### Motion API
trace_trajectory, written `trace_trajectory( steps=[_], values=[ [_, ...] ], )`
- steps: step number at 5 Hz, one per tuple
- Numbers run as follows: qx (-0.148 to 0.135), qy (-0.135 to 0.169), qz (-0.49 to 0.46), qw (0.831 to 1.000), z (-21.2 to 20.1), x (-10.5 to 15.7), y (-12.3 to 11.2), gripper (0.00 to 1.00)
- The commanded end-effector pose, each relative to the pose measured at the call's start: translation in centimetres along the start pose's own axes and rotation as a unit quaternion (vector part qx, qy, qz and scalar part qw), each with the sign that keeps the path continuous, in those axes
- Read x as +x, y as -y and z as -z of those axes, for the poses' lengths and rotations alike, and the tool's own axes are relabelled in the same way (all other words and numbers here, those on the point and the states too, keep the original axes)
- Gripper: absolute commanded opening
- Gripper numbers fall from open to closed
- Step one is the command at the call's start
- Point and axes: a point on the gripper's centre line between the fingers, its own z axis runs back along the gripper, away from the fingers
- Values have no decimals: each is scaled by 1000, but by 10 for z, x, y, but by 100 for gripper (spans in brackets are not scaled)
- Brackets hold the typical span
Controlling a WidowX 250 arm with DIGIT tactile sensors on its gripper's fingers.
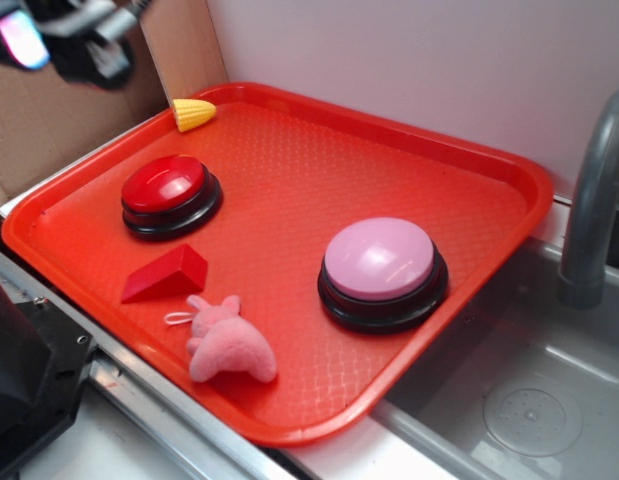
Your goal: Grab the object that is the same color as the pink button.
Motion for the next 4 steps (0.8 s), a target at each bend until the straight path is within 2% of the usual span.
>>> trace_trajectory(
  steps=[1,2,3,4],
  values=[
    [9,-19,-49,999,45,7,32,100],
    [-9,-48,-69,996,77,0,43,100],
    [-14,-47,-91,995,104,-10,49,100],
    [3,-49,-99,994,128,-12,56,100]
  ],
)
